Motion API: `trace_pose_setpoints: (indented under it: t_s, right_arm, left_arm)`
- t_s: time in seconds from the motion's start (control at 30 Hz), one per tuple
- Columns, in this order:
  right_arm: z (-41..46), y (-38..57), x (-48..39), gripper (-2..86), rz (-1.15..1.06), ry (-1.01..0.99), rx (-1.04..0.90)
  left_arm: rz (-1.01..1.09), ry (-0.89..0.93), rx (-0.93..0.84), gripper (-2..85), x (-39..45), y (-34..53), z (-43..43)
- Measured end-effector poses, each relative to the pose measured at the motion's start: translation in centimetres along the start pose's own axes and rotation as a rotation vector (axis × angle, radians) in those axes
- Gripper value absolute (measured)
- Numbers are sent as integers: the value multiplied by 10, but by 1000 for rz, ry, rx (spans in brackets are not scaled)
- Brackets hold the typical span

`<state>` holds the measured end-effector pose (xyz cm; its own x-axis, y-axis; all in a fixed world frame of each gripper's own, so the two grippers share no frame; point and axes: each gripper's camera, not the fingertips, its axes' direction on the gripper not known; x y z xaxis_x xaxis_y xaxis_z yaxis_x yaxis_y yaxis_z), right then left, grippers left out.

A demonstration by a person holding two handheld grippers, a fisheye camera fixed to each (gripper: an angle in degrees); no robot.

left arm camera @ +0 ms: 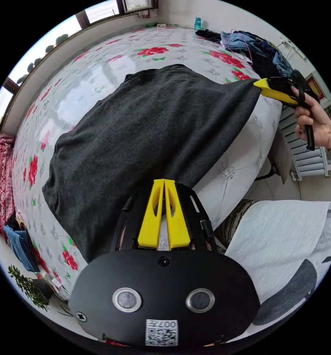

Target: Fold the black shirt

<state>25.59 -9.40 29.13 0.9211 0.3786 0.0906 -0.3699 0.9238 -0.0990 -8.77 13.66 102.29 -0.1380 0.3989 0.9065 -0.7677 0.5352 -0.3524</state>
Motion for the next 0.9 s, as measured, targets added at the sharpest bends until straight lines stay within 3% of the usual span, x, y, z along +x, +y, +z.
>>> trace_pose_setpoints:
  t_s: [0.3,0.47,0.53,0.73,0.9]
  right_arm:
    - [78,-77,-182,-1,-351,139,-194]
    - [245,-88,-335,-1,-770,190,-609]
    - [319,-71,-358,-1,-868,190,-791]
    - [508,2,-320,1,-889,261,-1312]
    - [528,13,-312,12,-917,293,-1377]
  left_arm:
    - [76,13,77,-10,-19,24,25]
    - [91,24,147,-10,-40,58,45]
    - [76,44,172,-10,-52,72,55]
    - [15,147,269,-9,-93,114,84]
    - [-26,240,292,-9,-125,132,108]
